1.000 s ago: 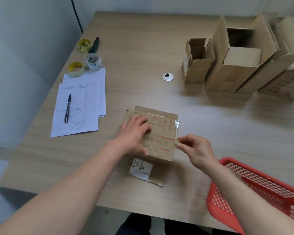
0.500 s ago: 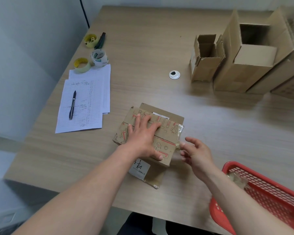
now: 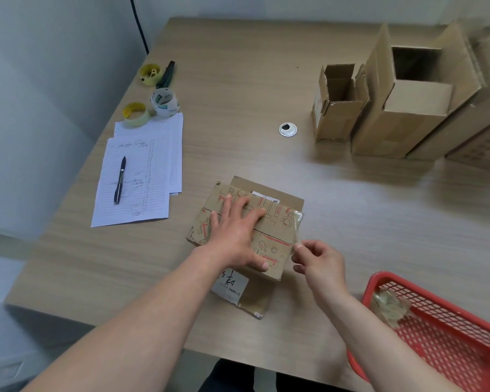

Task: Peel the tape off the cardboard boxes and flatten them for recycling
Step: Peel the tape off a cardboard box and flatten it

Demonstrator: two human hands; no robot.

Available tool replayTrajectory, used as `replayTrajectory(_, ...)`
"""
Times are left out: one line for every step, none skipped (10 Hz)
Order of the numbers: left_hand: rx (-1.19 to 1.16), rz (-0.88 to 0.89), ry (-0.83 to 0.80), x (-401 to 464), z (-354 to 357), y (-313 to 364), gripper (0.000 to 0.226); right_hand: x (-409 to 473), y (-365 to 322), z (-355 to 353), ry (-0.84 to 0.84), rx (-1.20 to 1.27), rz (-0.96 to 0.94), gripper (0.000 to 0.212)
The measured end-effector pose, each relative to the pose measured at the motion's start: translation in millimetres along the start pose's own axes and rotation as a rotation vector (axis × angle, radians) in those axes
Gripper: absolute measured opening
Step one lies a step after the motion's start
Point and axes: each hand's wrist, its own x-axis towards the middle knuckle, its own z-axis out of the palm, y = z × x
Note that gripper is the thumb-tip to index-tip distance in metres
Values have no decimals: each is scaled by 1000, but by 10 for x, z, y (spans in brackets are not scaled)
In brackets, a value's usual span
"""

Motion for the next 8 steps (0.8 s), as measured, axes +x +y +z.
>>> replayTrajectory(-1,9,-4,-6,-1,-7,120,87,-52,-149,-121,-98,-51,14)
replayTrajectory(-3,13,-12,-1,-1,-27,120,143,-90,-194,-185,-74,-24,17)
replayTrajectory(-6,14,-10,-1,7,-34,120,172,-58,-140,-167,48,57,13)
replayTrajectory(-10,11,-12,3,7,-36,119,201,-1,-76,-119,263,177,9)
replayTrajectory(-15,12,-12,3,1,-29,119,234,-5,11,-12,381,247,9)
replayTrajectory(-14,10,-4,-2,5,-29,119,231,-63,123,139,456,300,15)
replayTrajectory(-18,10,0,-4,14,-36,119,173,-84,221,259,549,337,20)
replayTrajectory(-16,13,3,-8,15,-32,119,94,-58,197,264,606,373,26)
